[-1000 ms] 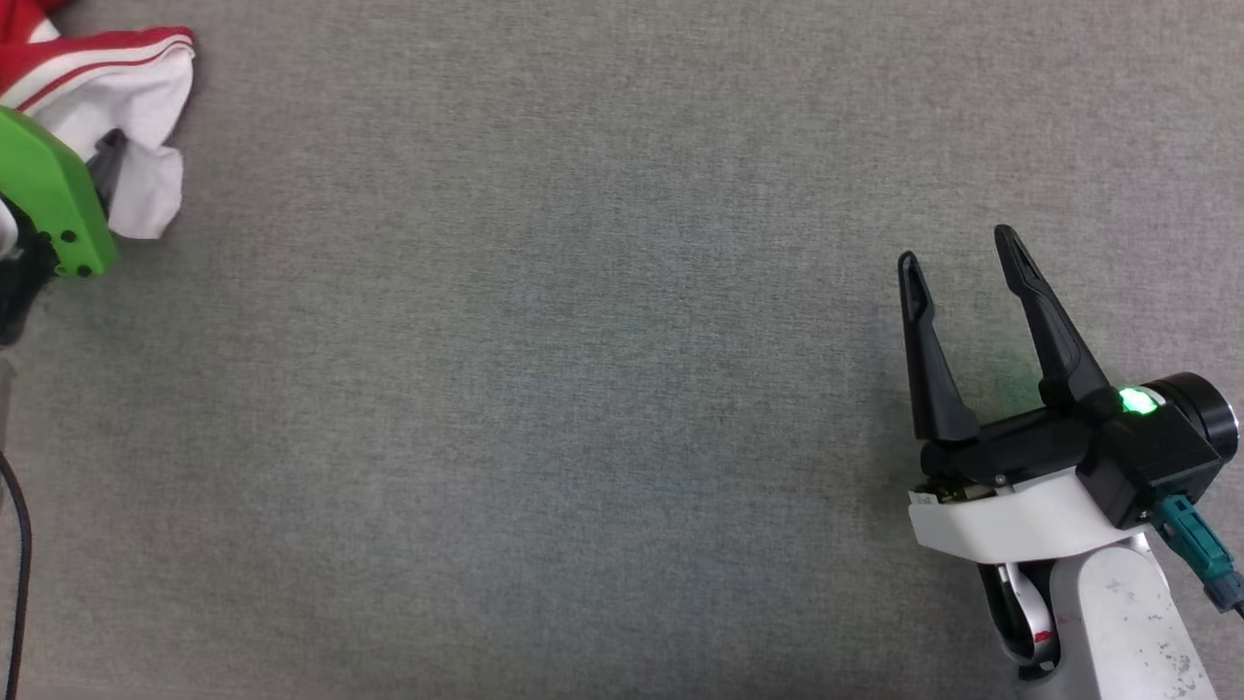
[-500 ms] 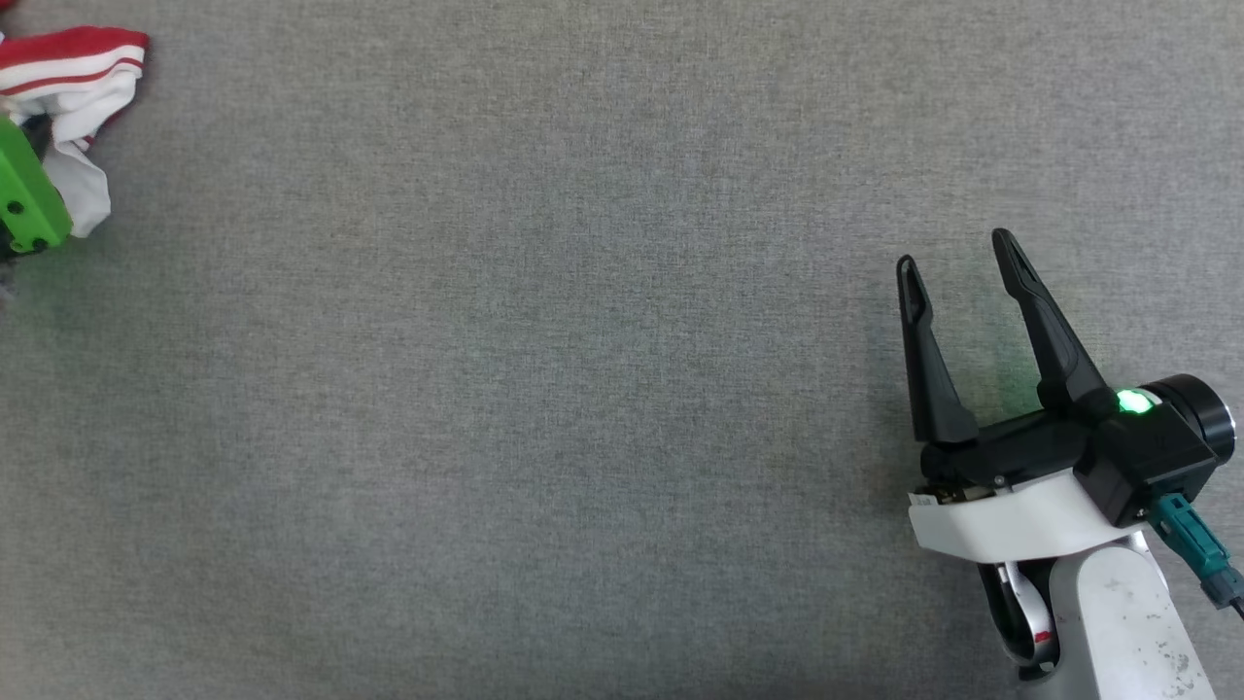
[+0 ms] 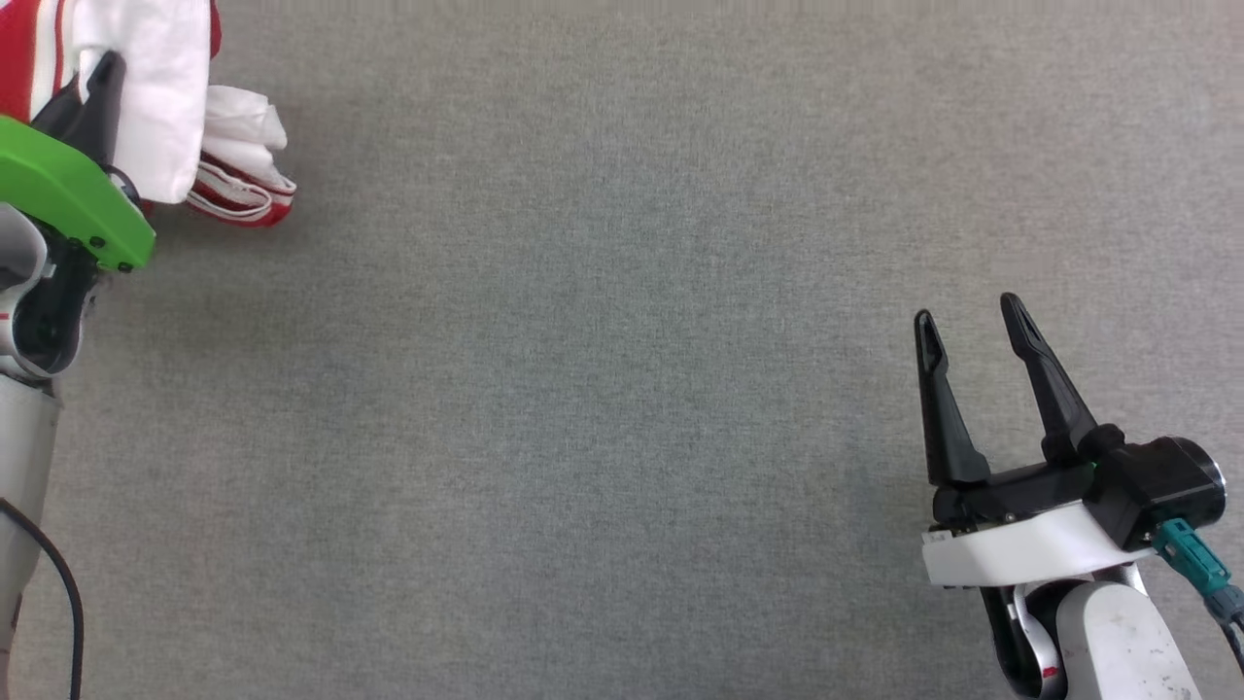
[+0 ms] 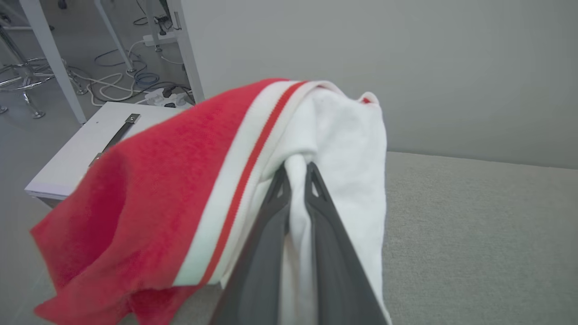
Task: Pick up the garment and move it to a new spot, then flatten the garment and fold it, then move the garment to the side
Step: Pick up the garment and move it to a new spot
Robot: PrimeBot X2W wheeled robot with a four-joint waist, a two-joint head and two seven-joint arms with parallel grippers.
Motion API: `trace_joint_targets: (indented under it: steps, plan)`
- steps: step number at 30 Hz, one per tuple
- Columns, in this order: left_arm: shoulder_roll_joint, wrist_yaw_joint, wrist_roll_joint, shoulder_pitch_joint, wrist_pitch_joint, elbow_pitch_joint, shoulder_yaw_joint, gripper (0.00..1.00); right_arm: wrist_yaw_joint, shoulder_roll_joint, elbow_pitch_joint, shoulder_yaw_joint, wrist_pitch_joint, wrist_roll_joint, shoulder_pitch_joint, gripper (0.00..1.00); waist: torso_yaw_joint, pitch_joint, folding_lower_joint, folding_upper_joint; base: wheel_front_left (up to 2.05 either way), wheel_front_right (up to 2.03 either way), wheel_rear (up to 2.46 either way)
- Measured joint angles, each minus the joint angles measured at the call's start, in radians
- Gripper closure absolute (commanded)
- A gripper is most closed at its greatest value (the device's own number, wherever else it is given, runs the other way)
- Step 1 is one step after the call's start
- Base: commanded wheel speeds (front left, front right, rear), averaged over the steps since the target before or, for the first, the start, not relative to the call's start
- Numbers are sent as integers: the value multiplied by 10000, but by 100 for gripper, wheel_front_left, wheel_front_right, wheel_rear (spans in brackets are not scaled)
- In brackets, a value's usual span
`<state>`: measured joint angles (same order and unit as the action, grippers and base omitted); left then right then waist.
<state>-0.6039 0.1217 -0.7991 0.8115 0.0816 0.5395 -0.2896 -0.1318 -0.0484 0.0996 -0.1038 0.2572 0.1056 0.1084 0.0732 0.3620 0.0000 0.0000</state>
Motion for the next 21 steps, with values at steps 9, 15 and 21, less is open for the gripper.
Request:
trace_joint_targets:
  steps: [9,15,21]
  plan:
    - [351,-646,-12,-668,690,-2347,-558,100,0,-2,-134,430,0,295,-267,0,-228,-1231,0,0,0,0,0]
    - [957,-790,117,-1005,1246,-3264,-1377,100,0,0,-136,754,0,403,-355,0,-784,-1644,0,0,0,0,0]
    - [2136,-773,257,-1056,1344,-3150,-2389,100,0,2,-176,938,0,416,-462,0,-1525,-1799,0,0,0,0,0]
